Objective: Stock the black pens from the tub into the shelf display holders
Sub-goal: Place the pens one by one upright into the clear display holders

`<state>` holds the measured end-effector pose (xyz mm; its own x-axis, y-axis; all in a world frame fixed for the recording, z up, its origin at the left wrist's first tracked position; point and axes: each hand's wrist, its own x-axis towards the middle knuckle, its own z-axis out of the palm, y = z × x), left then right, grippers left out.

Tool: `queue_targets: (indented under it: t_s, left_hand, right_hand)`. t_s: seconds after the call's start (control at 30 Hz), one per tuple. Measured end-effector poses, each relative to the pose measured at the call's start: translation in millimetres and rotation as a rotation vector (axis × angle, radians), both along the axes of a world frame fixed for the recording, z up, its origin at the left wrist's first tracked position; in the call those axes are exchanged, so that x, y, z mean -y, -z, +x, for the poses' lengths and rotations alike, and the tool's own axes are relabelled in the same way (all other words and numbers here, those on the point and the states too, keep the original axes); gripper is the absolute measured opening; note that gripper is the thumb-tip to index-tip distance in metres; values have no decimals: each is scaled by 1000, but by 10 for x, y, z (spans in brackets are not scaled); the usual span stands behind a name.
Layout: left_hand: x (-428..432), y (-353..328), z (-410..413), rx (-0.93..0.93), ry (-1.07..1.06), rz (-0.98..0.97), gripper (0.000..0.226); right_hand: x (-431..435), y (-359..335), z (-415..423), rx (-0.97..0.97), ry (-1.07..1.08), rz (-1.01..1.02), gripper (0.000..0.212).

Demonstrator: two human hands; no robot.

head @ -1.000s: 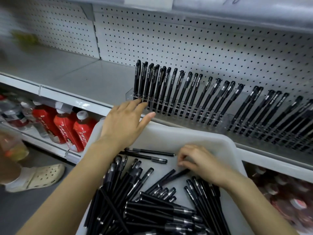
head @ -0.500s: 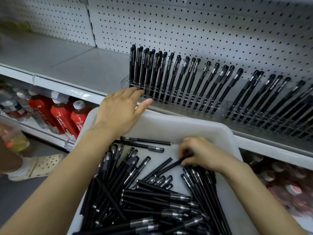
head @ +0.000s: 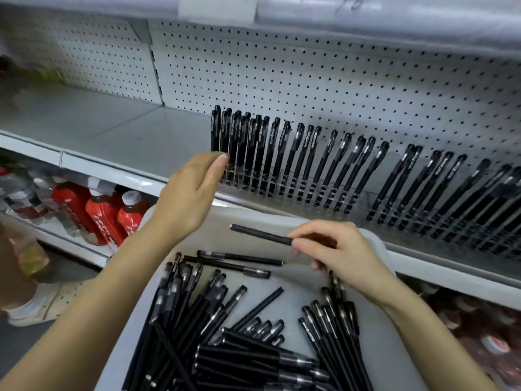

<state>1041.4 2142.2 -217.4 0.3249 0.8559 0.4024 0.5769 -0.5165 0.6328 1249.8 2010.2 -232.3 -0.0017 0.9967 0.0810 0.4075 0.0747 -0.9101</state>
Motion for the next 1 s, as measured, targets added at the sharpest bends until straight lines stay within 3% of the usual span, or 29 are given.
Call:
queue_targets:
  t_s: [0.17,0.27,0.4,0.67,1.0]
  left_hand:
    - [61,-32,53,-91,52,63,49]
    - [65,-10,109,-251,101,118,58]
    - [58,101,158,-493,82,256,66]
    - [21,217,247,-608,19,353,56]
    - [-3,243,269,-591,32,359,54]
  right_hand:
    - [-32,-355,36,-62,48,139,10]
    - [-133,-606,100,-205,179,237,16]
    - [-370,-851,126,-228,326,402,30]
    - [-783,-729,-2,188,419,516,22]
    - [-912,-631,-35,328,366,515,22]
